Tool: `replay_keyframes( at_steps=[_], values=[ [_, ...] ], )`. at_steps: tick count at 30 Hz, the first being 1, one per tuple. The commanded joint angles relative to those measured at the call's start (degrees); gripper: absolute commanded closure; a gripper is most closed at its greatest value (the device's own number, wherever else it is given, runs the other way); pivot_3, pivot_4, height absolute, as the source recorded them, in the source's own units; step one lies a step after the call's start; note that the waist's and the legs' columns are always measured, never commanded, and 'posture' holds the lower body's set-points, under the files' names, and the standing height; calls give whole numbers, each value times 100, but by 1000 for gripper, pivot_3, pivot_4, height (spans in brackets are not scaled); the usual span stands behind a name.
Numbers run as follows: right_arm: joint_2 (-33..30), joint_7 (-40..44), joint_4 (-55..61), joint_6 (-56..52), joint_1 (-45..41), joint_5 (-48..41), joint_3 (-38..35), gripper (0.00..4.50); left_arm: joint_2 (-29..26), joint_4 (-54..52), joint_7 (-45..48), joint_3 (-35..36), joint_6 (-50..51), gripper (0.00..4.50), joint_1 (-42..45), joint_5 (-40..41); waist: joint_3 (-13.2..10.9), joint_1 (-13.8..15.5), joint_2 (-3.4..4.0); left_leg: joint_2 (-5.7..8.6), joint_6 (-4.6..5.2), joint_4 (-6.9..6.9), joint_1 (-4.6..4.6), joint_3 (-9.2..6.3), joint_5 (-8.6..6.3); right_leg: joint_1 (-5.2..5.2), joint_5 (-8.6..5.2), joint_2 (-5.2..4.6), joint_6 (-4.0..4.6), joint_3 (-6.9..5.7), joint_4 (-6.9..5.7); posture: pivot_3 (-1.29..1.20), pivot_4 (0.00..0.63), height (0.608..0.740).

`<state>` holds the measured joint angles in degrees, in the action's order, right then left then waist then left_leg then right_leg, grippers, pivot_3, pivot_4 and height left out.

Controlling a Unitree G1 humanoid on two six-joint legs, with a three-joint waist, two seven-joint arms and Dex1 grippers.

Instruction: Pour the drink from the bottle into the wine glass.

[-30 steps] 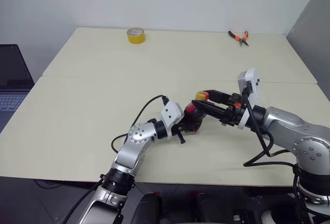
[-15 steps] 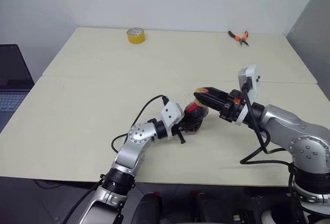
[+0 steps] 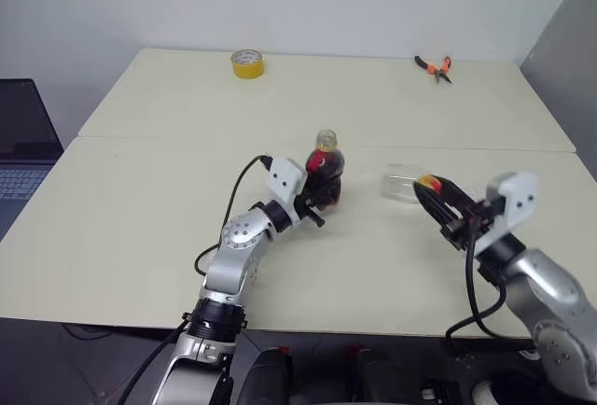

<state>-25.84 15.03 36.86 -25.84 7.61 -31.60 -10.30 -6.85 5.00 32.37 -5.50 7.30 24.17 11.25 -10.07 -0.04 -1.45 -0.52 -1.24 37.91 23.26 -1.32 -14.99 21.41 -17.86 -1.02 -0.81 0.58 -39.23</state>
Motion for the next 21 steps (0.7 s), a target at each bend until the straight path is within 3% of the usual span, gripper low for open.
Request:
replay_keyframes(
  at_steps=[1, 11, 12, 17, 20, 21],
  values=[
    [187, 18, -296, 629, 306, 439, -278, 3313, 68, -132, -80, 25, -137, 3862, 145, 41, 0, -1, 0, 0, 0, 1, -1, 1, 0, -1, 1, 0, -1, 2, 0, 0, 150, 740],
    [294, 158, -1709, 1124, 702, 1150, -396, 3313, 6, -82, 94, -135, -261, 3862, 106, -10, 1, -8, 2, -2, 0, -5, -15, 12, 0, -4, 1, 3, 0, 16, -3, 0, 150, 740],
    [321, 166, -1801, 1059, 684, 1125, -379, 2595, 0, -91, 105, -146, -266, 3862, 96, -14, 1, -8, 3, -2, 0, -5, -16, 13, 0, -5, 1, 4, 0, 16, -3, 0, 150, 740],
    [370, 228, -1989, 1070, 668, 1221, -295, 873, -15, -105, 100, -155, -277, 3862, 87, -24, 2, -7, 3, -2, 0, -5, -17, 13, 0, -5, 1, 3, 0, 17, -3, 0, 150, 740],
    [374, 319, -1946, 1003, 729, 1198, -287, 4, -30, -94, 83, -141, -295, 3862, 82, -28, 2, -5, 3, -2, 0, -4, -19, 14, 0, -9, 1, 3, -1, 17, -3, 0, 150, 740],
    [375, 336, -1930, 980, 747, 1198, -292, 0, -33, -91, 75, -137, -300, 3862, 81, -28, 2, -5, 3, -2, 0, -4, -21, 14, 0, -11, 1, 3, -1, 18, -3, 0, 150, 740]
  ],
)
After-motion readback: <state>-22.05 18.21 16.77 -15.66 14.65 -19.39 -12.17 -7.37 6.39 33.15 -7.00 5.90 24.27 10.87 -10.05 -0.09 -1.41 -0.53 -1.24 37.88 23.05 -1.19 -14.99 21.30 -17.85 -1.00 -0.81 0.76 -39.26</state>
